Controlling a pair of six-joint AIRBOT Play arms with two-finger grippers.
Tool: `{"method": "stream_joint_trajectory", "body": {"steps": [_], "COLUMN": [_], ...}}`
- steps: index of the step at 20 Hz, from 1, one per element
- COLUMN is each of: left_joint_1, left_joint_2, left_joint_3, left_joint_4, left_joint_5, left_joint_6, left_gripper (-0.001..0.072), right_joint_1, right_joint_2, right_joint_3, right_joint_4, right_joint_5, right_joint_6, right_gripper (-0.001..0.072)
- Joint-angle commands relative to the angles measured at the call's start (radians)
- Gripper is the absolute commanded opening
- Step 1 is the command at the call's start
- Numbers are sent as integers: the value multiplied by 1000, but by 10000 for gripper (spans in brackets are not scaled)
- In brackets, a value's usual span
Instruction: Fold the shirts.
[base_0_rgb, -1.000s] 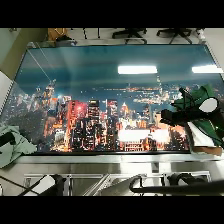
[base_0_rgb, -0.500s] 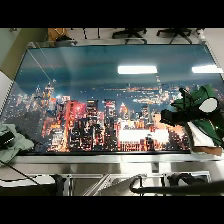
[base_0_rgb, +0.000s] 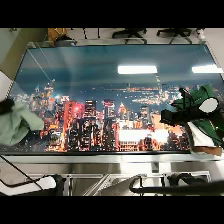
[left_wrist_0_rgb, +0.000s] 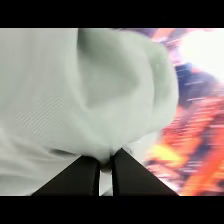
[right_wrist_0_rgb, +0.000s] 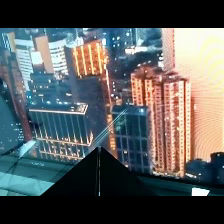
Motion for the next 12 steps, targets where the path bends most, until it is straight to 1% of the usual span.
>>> {"method": "stream_joint_trajectory", "body": {"steps": [1, 3, 6, 9, 12], "left_joint_1": [-231, -384, -597, -756, -887], "left_joint_2": [122, 171, 195, 161, 75], "left_joint_3": [93, 71, -24, -157, -249], "left_joint_4": [-242, -281, -277, -278, -306], "left_joint_5": [-29, -17, 48, 125, 249], "left_joint_6": [35, 34, 31, 14, 14], "left_gripper": [11, 12, 11, 12, 19], "right_joint_1": [1, 1, 1, 1, 1], "right_joint_2": [0, 0, -12, -43, -93], "right_joint_3": [0, 0, 0, 0, 0], "right_joint_4": [0, 0, 0, 9, 47], "right_joint_5": [0, -2, -11, -11, -15], "right_joint_6": [0, 0, -22, -22, -22], "right_gripper": [24, 24, 24, 24, 24]}}
